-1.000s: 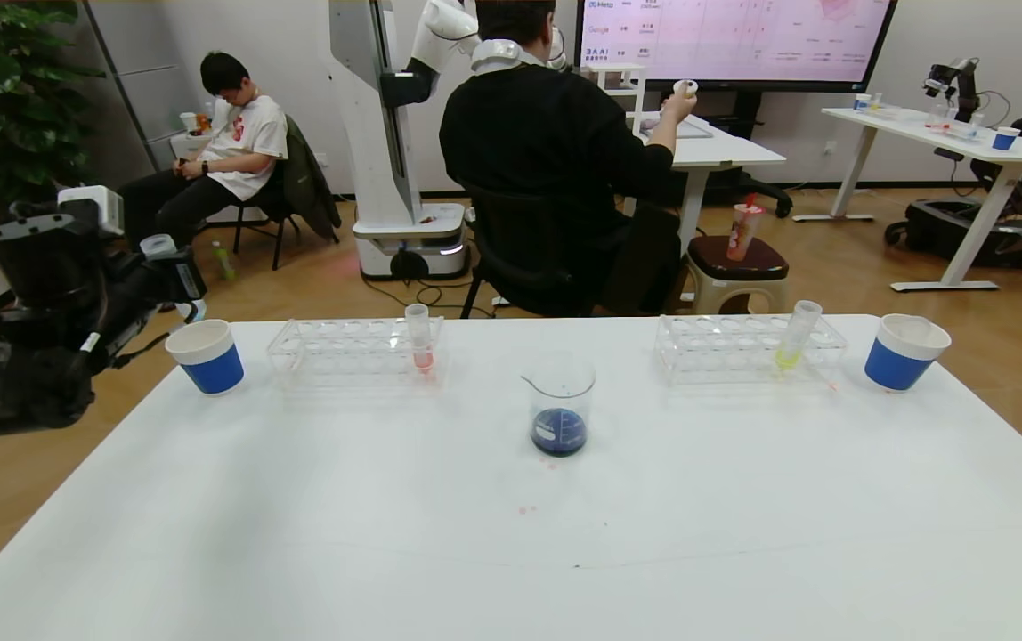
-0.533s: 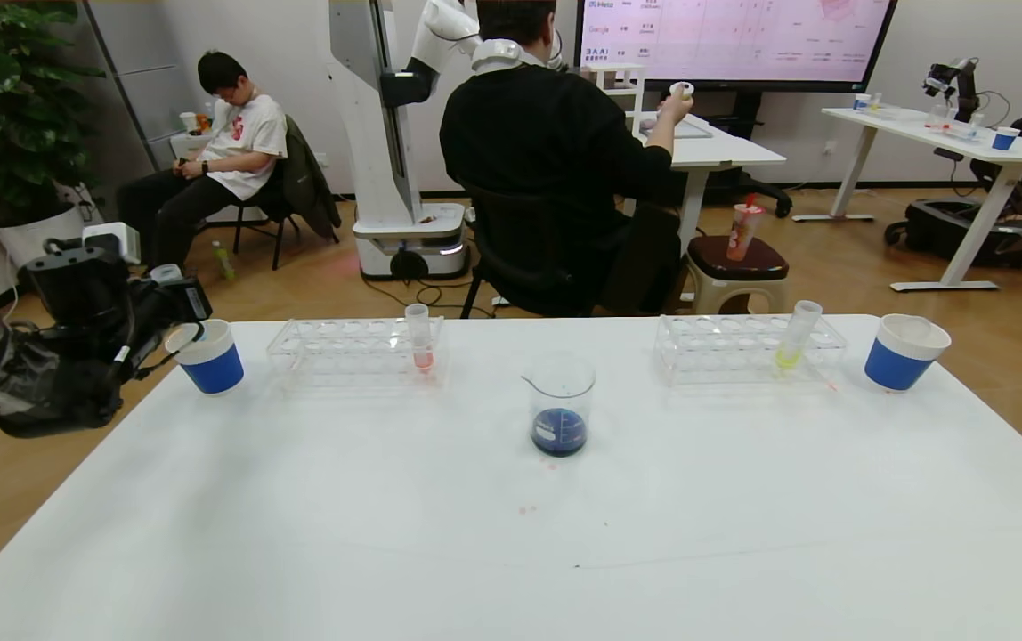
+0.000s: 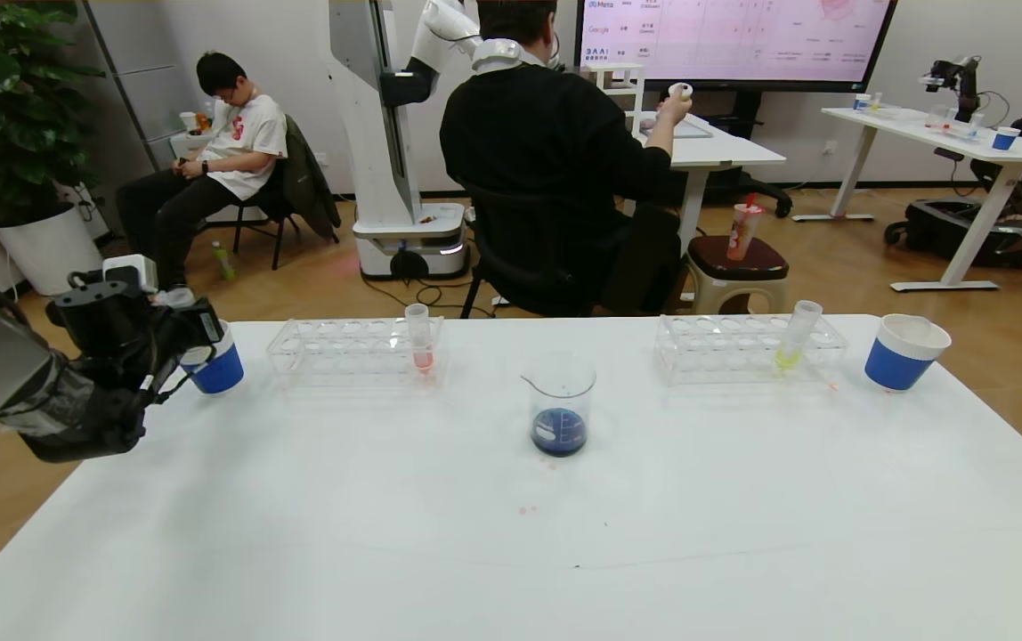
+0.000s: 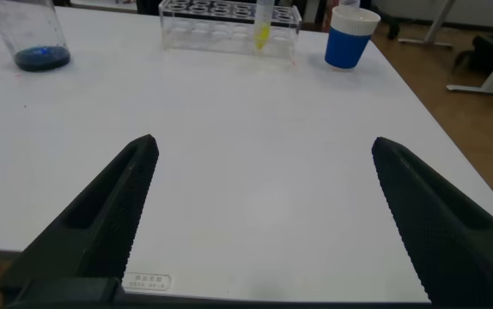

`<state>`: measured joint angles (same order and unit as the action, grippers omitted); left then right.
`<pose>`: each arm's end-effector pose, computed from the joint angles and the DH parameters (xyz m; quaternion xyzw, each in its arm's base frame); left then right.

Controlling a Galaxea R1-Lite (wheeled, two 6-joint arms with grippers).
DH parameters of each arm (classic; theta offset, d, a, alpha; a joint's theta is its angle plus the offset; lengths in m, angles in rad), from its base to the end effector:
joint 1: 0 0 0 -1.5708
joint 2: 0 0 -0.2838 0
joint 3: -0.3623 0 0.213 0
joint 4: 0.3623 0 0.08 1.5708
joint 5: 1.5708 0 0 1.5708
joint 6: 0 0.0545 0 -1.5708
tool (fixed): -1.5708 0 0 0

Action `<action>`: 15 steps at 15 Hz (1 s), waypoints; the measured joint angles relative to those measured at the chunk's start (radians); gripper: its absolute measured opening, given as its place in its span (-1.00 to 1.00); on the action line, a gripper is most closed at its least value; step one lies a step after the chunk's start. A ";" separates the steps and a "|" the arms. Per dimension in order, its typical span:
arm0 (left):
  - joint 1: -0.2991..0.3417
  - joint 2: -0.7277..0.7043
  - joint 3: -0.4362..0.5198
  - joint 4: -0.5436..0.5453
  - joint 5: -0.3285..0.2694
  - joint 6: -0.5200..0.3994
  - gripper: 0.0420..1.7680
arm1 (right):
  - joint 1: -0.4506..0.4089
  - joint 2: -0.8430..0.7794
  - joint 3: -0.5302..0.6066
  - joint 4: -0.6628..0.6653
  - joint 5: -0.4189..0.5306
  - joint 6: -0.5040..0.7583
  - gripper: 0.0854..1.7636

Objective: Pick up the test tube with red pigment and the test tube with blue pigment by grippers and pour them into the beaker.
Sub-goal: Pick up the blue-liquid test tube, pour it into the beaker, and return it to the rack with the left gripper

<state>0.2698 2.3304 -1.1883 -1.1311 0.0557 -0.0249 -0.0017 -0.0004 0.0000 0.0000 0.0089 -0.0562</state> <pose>0.4631 0.1312 0.0545 -0.0129 0.0035 0.1621 0.9867 0.0498 0.0004 0.0755 -0.0281 -0.0003 0.0036 0.9996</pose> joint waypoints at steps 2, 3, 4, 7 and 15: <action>0.002 0.007 0.004 -0.002 0.000 0.001 -0.47 | 0.000 0.000 0.000 0.000 0.000 0.000 0.97; 0.003 0.008 0.005 -0.002 0.000 0.001 -0.47 | 0.000 0.000 0.000 0.000 0.000 0.000 0.97; 0.003 0.008 0.006 -0.002 0.000 0.001 -0.47 | 0.000 0.000 0.000 0.000 0.000 0.000 0.97; 0.003 0.002 0.022 -0.004 0.000 0.001 -0.47 | 0.000 0.000 0.000 0.000 0.000 0.000 0.97; -0.001 -0.041 0.044 0.000 0.000 0.001 0.97 | 0.000 0.000 0.000 0.000 0.000 0.000 0.97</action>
<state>0.2687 2.2889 -1.1440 -1.1315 0.0562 -0.0234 -0.0017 -0.0004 0.0000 0.0000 0.0089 -0.0557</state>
